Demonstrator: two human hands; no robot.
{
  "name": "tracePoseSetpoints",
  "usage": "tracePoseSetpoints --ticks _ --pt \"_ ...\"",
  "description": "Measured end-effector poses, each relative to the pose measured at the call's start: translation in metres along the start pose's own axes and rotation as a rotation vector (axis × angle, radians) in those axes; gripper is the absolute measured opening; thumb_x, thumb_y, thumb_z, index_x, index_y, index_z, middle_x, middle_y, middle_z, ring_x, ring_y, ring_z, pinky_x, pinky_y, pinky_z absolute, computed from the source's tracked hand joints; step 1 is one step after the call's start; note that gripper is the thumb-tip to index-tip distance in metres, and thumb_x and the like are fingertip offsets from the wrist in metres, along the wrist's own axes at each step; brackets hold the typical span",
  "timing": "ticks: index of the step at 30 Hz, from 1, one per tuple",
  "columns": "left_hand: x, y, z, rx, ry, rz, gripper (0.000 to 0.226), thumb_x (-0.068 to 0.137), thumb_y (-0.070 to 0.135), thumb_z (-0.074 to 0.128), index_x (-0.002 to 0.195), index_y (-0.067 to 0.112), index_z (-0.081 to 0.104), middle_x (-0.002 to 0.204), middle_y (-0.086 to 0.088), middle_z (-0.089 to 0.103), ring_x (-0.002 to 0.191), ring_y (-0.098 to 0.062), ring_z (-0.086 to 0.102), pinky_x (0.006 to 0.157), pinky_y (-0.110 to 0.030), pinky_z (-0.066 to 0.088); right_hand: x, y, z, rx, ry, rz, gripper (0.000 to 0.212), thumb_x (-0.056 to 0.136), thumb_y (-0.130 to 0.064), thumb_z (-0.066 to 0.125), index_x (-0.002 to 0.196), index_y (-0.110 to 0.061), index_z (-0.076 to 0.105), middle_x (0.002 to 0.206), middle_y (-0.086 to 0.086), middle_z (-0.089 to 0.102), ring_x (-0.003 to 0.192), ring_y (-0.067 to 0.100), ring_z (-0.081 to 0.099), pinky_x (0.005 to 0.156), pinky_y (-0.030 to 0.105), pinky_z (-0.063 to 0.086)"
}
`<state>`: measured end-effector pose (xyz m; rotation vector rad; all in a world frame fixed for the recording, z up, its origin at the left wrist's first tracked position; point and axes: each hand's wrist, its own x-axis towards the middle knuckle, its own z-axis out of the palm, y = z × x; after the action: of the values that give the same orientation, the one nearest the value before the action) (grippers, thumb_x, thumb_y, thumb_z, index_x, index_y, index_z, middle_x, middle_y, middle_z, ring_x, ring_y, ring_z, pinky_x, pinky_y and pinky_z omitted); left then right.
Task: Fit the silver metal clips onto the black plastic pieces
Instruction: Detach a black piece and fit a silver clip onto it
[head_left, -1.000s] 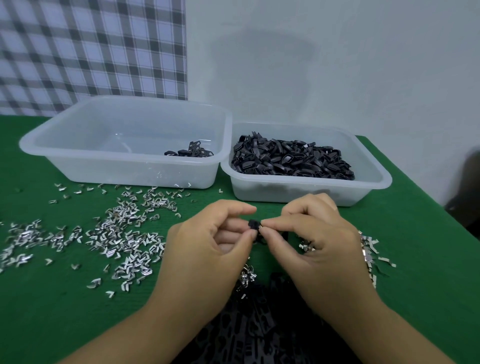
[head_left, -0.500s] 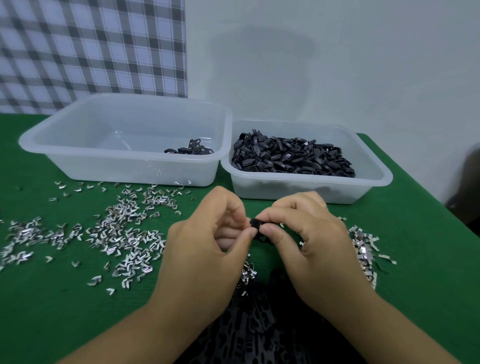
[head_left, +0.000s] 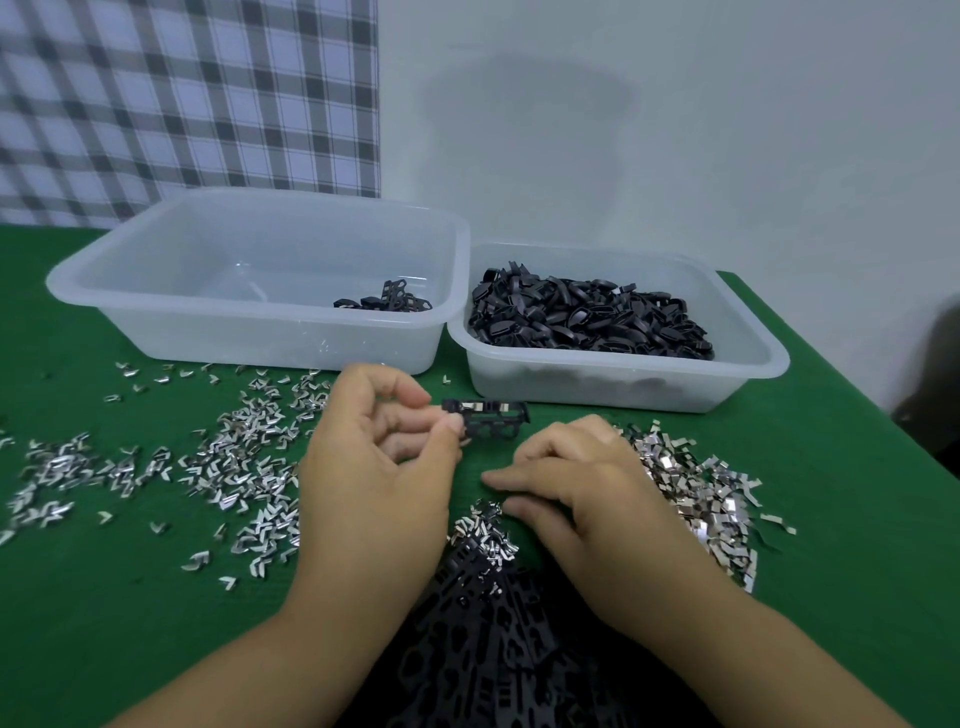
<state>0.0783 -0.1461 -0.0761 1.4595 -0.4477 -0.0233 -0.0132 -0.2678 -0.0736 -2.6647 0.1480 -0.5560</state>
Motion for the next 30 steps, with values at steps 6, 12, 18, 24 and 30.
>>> tracePoseSetpoints --ticks 6,12,18,24,30 --pt "0.0014 -0.0001 0.0015 -0.001 0.002 -0.011 0.037 0.079 0.001 0.069 0.072 0.034 0.055 0.070 -0.003 0.068 0.065 -0.026 0.068 0.065 -0.029 0.057 0.0052 -0.0029 -0.0011 -0.007 -0.136 0.001 0.018 0.085 -0.028 0.064 0.102 -0.029 0.071 0.092 -0.014 0.056 0.095 0.013 0.042 0.089 0.035 0.036" --pt "0.0004 0.0002 0.0019 -0.001 -0.006 -0.008 0.033 0.080 0.000 0.069 0.073 0.029 0.055 0.070 -0.006 0.067 0.064 -0.025 0.067 0.066 -0.032 0.058 0.0034 -0.0026 -0.0022 0.025 -0.139 0.011 0.003 0.085 -0.026 0.063 0.084 -0.028 0.065 0.088 -0.016 0.056 0.092 0.008 0.041 0.088 0.029 0.035" --pt "0.0002 -0.0006 0.0010 -0.018 -0.045 -0.034 0.034 0.081 -0.001 0.068 0.076 0.030 0.056 0.069 0.000 0.070 0.062 -0.013 0.071 0.062 -0.022 0.057 -0.0024 0.0007 -0.0031 0.151 0.079 0.072 0.008 0.081 -0.020 0.069 0.081 -0.027 0.067 0.074 -0.014 0.063 0.077 0.004 0.055 0.074 0.024 0.044" --pt "-0.0001 0.0003 0.0020 -0.085 -0.078 -0.049 0.029 0.081 -0.005 0.067 0.080 0.023 0.057 0.068 -0.004 0.070 0.062 -0.013 0.071 0.059 -0.018 0.056 -0.0028 0.0005 -0.0068 0.310 0.262 0.127 0.021 0.072 -0.009 0.076 0.073 -0.029 0.069 0.068 -0.014 0.065 0.070 0.004 0.061 0.066 0.010 0.043" --pt "-0.0013 0.0014 0.0022 -0.100 -0.125 -0.047 0.029 0.080 -0.006 0.067 0.079 0.021 0.058 0.067 -0.005 0.071 0.063 -0.015 0.071 0.058 -0.019 0.056 -0.0029 -0.0003 -0.0085 0.407 0.303 0.166 0.020 0.072 -0.012 0.076 0.071 -0.029 0.065 0.071 -0.014 0.064 0.064 0.006 0.056 0.060 0.010 0.042"
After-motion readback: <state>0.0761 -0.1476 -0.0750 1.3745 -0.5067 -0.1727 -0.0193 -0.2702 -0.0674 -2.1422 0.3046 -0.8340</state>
